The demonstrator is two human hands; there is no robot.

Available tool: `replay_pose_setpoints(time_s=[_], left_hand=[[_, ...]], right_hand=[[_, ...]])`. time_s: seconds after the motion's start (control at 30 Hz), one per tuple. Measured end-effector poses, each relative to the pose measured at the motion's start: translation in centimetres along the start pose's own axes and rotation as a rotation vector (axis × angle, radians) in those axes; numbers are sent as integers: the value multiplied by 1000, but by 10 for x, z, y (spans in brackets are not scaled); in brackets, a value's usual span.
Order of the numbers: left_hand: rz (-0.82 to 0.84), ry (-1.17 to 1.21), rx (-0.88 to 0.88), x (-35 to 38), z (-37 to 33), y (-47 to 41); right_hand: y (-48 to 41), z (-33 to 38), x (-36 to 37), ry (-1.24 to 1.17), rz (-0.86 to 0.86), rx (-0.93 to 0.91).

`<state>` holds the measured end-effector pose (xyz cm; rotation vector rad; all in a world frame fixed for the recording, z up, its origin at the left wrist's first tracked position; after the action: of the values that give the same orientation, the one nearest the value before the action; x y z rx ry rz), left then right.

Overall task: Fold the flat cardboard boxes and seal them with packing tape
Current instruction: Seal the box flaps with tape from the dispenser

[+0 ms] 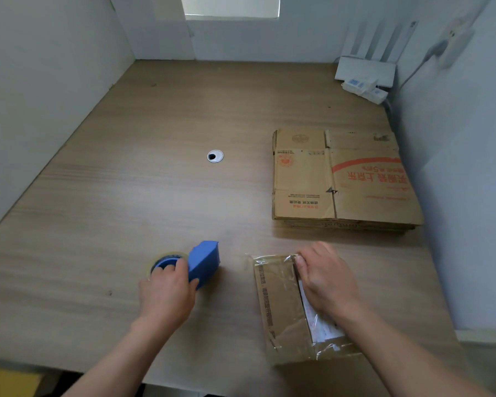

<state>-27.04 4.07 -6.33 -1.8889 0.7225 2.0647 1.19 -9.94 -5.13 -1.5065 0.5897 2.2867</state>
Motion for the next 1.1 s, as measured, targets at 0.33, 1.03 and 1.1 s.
replay_pose_setpoints(time_s=[0.33,1.03,1.1], left_hand=[[-179,325,-17,11,1,44],[56,1250,-376,24,-150,12],[202,1267,-454,31,-150,18]], right_hand=[[2,1,-2,-47,14,3],[-1,-44,8,-762,195,362],[5,-53,24,-880,336,469]])
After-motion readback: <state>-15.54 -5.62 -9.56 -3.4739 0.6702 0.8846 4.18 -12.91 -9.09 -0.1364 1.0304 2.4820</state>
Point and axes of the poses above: each hand's wrist, its own y-axis away from the middle knuckle, its own x-axis out of the palm, z = x × y, the point moved 8 cm from there along -y, towards the middle knuckle, and after that the axes turned 8 degrees about x, right-handed, at the moved point
